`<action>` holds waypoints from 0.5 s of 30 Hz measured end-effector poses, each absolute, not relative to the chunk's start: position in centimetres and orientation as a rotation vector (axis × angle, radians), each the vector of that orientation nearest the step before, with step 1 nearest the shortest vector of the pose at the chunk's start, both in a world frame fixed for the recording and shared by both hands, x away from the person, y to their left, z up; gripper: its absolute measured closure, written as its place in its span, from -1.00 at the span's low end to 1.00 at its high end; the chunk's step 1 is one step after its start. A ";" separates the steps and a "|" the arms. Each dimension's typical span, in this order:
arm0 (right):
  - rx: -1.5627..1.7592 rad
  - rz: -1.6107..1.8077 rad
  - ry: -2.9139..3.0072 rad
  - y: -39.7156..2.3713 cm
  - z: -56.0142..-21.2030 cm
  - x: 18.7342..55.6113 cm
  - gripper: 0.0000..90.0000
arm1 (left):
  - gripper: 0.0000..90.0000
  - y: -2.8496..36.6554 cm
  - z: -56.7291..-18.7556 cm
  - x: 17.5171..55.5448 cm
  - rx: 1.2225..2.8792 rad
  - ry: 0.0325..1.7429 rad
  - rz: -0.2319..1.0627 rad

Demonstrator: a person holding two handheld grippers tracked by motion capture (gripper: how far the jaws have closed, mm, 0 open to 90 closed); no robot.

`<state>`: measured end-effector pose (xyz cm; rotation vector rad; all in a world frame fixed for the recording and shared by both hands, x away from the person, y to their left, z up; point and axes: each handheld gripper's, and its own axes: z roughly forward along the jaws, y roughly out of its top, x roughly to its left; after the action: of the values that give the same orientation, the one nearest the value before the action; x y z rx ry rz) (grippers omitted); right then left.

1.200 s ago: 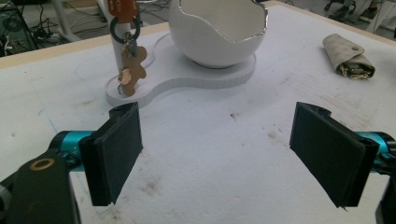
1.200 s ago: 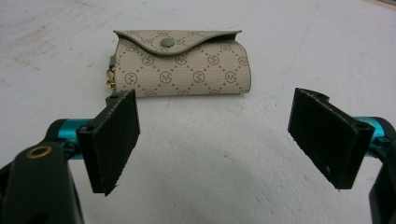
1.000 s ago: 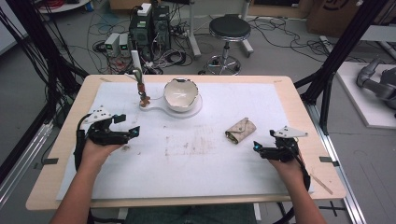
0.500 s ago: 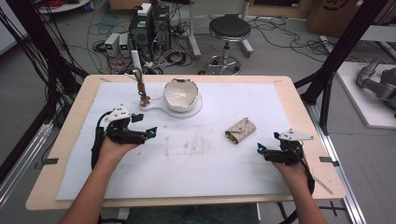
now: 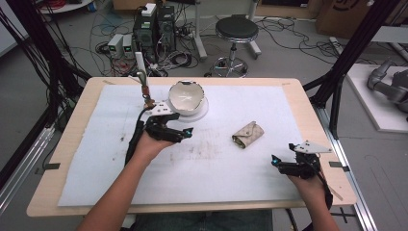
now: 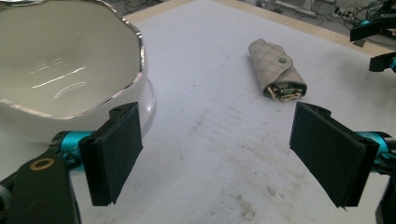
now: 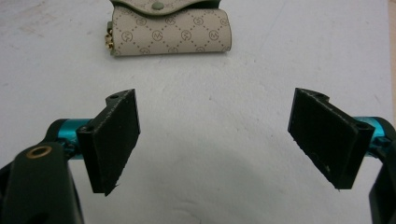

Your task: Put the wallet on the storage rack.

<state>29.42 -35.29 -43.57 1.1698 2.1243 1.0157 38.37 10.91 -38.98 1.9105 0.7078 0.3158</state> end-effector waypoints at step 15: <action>1.185 1.000 2.126 -36.3 -43.8 28.0 -0.62 | -0.62 4.0 -38.9 40.1 1.959 0.631 0.264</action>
<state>28.01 -36.31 -43.81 1.1848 2.1261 1.0003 40.08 4.02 -38.92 1.9594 0.6309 0.2644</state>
